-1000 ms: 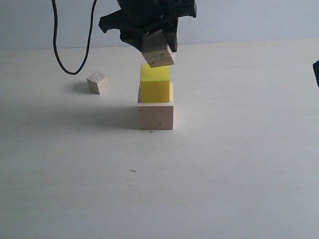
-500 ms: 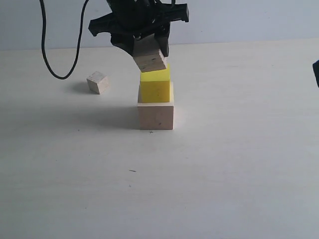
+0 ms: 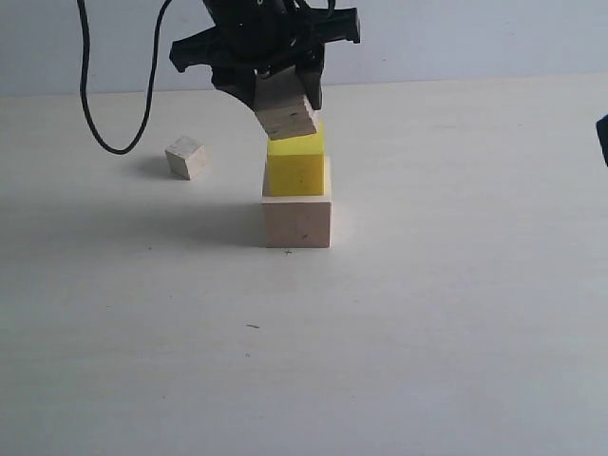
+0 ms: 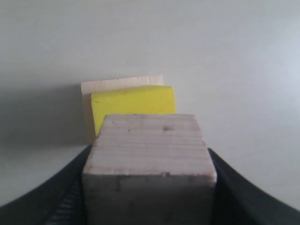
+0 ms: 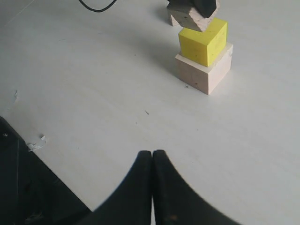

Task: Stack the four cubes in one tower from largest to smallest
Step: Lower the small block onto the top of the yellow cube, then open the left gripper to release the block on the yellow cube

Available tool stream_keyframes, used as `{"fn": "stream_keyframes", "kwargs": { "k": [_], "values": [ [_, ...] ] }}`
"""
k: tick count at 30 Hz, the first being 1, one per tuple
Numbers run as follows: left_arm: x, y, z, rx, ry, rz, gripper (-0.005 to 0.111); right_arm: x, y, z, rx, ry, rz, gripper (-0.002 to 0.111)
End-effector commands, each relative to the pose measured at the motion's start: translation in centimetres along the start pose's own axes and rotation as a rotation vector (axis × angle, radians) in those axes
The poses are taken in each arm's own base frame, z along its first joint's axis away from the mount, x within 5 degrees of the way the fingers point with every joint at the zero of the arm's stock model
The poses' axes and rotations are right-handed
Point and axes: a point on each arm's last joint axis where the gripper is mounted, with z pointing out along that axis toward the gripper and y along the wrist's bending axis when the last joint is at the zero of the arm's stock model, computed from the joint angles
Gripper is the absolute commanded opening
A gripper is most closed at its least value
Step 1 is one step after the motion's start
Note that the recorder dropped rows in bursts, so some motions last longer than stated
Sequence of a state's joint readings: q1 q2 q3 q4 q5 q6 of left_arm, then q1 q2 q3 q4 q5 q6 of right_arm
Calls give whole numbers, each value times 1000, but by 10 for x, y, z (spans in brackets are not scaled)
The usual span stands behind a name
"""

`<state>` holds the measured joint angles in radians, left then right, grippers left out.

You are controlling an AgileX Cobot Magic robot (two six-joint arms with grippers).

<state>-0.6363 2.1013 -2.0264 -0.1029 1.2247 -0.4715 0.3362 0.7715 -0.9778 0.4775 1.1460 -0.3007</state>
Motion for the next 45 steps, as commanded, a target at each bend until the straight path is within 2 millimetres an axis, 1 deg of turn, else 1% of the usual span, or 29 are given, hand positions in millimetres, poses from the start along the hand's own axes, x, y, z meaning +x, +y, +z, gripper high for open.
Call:
{"fn": "stream_keyframes", "kwargs": {
  "k": [1, 6, 28, 38, 41, 44, 45],
  "values": [
    [0, 1, 4, -10, 1, -5, 0, 1, 1, 0, -8, -2, -4, 0],
    [-1, 2, 11, -23, 10, -1, 0, 1, 1, 0, -9, -1, -4, 0],
    [-1, 3, 17, -33, 19, 1, 0, 3, 3, -4, -7, -14, -11, 0],
    [-1, 3, 17, -33, 19, 1, 0, 3, 3, -4, -7, -14, -11, 0],
    [-1, 3, 17, -33, 19, 1, 7, 3, 3, -4, -7, -14, -11, 0],
    [-1, 3, 17, -29, 21, 0, 24, 3, 3, -4, -7, -14, -11, 0],
    [-1, 3, 17, -28, 21, -1, 32, 3, 3, -4, -7, -14, -11, 0]
  ]
}}
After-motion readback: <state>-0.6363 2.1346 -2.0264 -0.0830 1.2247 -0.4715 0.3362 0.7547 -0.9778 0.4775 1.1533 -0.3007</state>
